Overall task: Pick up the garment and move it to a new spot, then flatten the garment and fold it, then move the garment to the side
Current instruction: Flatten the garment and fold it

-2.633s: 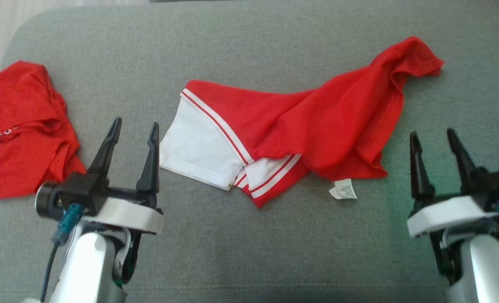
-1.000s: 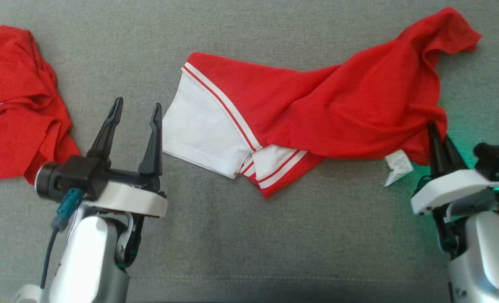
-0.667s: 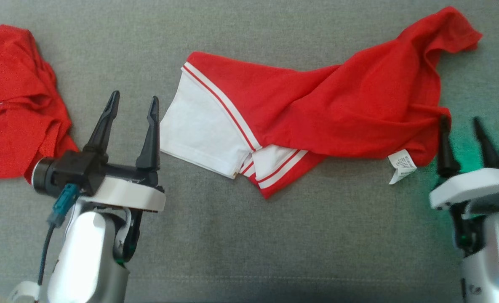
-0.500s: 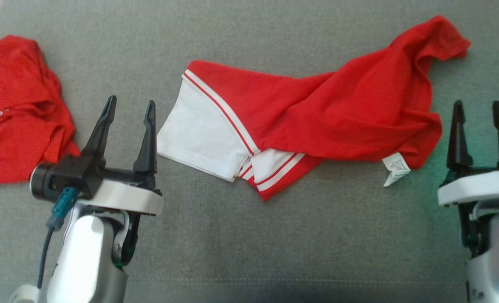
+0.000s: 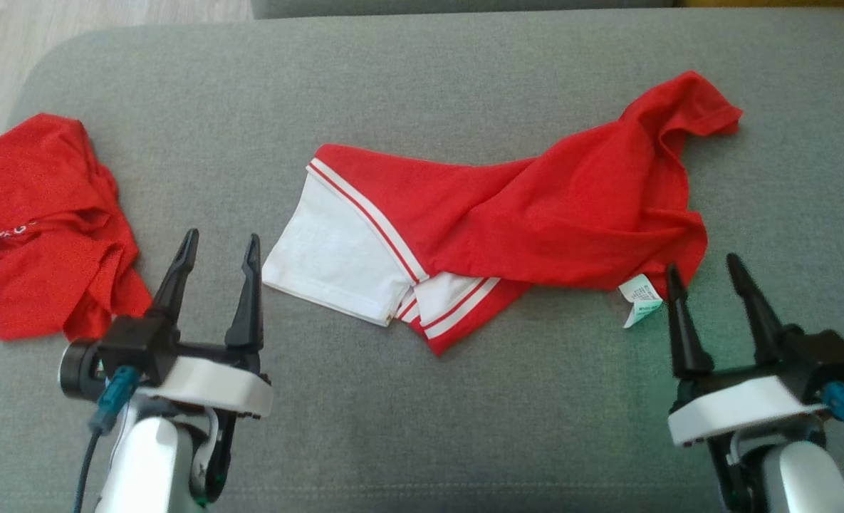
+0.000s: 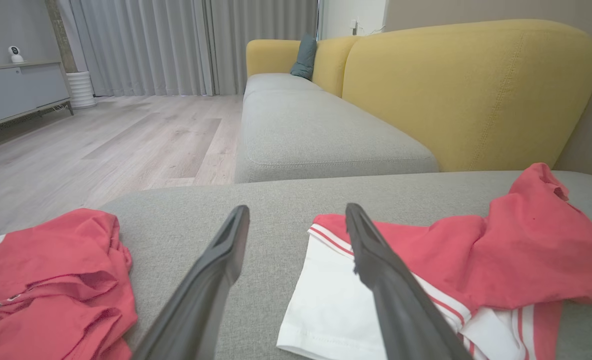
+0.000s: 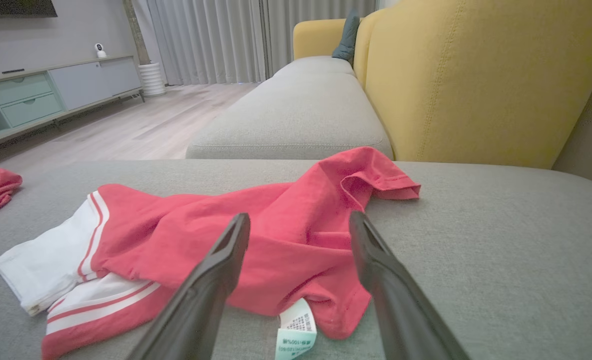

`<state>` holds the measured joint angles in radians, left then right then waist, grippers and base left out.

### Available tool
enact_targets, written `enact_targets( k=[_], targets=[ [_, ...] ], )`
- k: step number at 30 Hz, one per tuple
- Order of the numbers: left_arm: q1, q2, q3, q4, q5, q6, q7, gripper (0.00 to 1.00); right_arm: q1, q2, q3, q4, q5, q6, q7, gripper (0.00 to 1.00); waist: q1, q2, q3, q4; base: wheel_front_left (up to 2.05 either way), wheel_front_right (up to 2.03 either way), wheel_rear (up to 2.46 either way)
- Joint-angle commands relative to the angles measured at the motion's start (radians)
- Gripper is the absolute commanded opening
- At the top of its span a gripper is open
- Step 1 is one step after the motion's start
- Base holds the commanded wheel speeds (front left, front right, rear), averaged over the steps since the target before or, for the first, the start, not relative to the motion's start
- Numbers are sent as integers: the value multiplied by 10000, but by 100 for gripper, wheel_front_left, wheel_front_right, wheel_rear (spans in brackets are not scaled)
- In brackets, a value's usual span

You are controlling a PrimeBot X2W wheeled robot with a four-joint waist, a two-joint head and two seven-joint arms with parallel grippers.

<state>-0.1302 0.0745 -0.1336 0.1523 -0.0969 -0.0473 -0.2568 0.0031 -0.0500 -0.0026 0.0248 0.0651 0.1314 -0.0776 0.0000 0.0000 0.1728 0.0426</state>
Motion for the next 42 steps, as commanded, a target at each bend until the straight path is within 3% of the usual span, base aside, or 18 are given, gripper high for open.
enact_targets(
  k=[1,20,31,42],
  targets=[
    [-126,150,333,-295,107,39,-49,100,-57,-37,366,-433,126,-7,32,100,0,0,-74,-15,0,0,0],
    [-370,198,43,141,201,71,76,100,-53,-4,461,-695,366,-7,241,100,0,0,70,-11,0,0,0],
    [-2034,243,-98,2761,-453,-349,2317,100,-431,-4,642,-527,400,-7,179,100,0,0,858,-353,0,0,0],
    [-2334,407,-1,3833,-852,-200,4462,100,-558,-3,624,-215,527,-7,135,100,0,0,1043,-536,0,0,0]
  ],
)
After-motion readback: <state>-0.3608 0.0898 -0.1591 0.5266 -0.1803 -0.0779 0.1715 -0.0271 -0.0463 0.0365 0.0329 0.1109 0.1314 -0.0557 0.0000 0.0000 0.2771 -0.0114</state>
